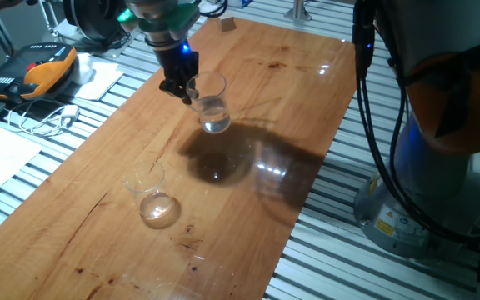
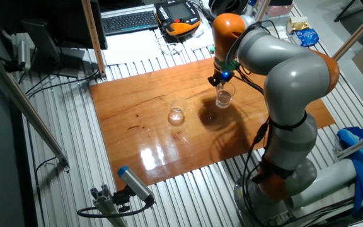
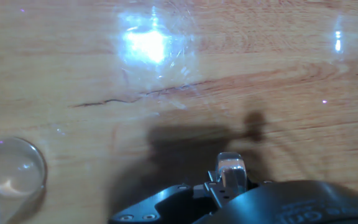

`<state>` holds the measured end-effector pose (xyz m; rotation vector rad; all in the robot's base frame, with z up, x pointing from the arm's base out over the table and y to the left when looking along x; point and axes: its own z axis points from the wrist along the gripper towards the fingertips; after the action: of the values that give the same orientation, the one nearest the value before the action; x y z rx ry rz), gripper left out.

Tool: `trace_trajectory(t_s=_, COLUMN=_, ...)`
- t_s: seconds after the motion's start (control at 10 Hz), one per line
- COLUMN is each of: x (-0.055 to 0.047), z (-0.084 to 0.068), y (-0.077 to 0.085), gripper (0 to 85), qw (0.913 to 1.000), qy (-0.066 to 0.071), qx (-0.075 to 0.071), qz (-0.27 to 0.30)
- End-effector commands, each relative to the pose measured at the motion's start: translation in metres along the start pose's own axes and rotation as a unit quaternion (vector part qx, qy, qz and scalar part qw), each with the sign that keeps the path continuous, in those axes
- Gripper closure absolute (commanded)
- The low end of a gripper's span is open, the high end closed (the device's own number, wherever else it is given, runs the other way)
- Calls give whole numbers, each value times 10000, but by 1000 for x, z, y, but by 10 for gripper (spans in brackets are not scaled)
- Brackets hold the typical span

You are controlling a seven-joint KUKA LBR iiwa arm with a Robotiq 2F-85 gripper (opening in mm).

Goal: Pour the water from one cup into another empty cup

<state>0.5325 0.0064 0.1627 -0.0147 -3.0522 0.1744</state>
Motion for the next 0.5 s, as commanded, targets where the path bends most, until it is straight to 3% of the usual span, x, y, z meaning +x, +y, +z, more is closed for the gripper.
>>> trace_trajectory(t_s=0.0, x=0, z=-5, y=5, gripper=850, qw=10000, qy=9, qx=45, qz=47)
trace_trajectory(t_s=0.2, x=0, z=-19, y=17, gripper=850, qw=9997, qy=60, qx=161, qz=181)
trace_trajectory(t_s=0.4, x=0, z=-24, y=25, gripper=850, qw=9990, qy=45, qx=367, qz=253)
